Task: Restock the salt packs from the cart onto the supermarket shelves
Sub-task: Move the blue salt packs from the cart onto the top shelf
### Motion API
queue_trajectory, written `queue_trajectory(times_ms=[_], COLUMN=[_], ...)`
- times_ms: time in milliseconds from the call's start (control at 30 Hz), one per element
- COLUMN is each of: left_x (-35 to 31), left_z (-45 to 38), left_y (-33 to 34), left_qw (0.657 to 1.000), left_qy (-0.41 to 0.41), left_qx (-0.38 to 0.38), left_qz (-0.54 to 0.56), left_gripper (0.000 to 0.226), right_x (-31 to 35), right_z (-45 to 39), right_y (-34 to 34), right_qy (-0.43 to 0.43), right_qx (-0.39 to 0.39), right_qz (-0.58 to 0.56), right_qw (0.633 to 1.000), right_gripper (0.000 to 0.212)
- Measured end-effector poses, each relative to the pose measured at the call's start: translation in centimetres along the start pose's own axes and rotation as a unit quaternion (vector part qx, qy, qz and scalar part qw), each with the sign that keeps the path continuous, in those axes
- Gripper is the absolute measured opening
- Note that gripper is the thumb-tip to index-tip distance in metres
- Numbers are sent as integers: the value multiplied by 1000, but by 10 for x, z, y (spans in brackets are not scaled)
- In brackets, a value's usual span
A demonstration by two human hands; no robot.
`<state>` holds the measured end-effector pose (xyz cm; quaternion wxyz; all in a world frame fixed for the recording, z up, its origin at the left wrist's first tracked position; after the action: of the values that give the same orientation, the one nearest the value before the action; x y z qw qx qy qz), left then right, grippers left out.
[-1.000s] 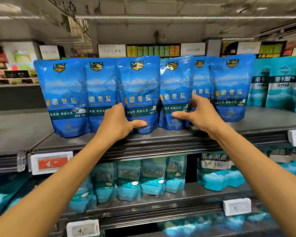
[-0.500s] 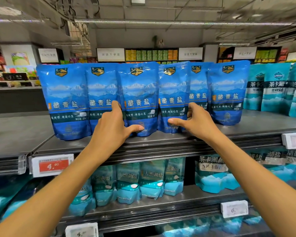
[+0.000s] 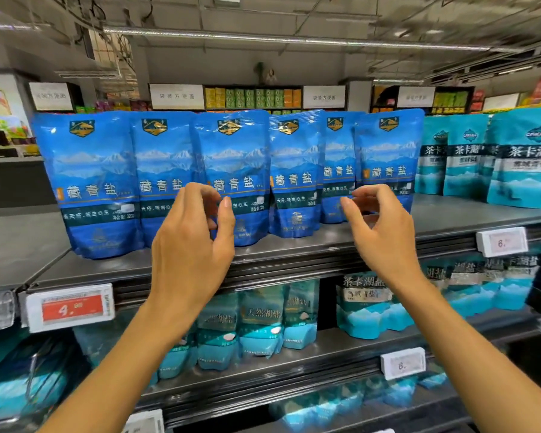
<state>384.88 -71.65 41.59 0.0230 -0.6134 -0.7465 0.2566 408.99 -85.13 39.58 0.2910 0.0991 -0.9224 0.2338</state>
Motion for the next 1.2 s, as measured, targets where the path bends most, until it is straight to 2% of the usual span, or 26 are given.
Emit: queue_trajectory(times_ms=[100,200,300,467,600,700,833,900,967,1033,1067,1200], left_x=[-28,-62,-98,-173,-249,-304,-357,-372,-375,-371,-369,-356], left_z=[25,54,89,169,253,319,421,471,514,555,575,641], left_y=[24,72,128,227,288,323,374,398,419,442,452,490], left_qw=[983,939,878,741,656,592,515,500,490,481,479,493], left_qy=[-9,-10,-14,-59,-40,-27,-86,-96,-121,-169,-175,-151], left_qx=[2,81,191,381,523,604,696,734,765,777,786,813], left_qz=[183,335,439,550,543,533,492,450,400,369,350,270], left_gripper=[7,7,10,6,16,18,17,11,23,30,26,15], right_x=[-2,-15,-39,-80,-99,-113,-139,-158,-177,-200,-213,-262], right_z=[37,77,127,241,349,431,545,602,653,702,726,810], right_y=[-29,-57,-90,-165,-237,-282,-327,-340,-343,-341,-336,-302], right_qy=[-27,-4,48,178,284,354,432,478,524,575,607,710], right_qx=[-62,-78,-106,-185,-259,-337,-420,-453,-467,-448,-432,-382], right_qz=[-14,-15,3,59,116,131,116,108,107,124,135,132], right_qw=[998,997,993,965,916,863,790,745,704,672,653,576], right_gripper=[7,6,4,9,17,22,21,21,17,12,16,28])
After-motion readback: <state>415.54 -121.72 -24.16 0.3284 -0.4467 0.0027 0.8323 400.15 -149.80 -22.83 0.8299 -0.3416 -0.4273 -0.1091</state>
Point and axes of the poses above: each hand's wrist, its own z-axis away from the middle knuckle, its own y-axis out of the palm, x = y × z, the point moved 7 cm from there along -z, towards the middle knuckle, and after that the axes turned 11 degrees about x, right-handed, at the moved point
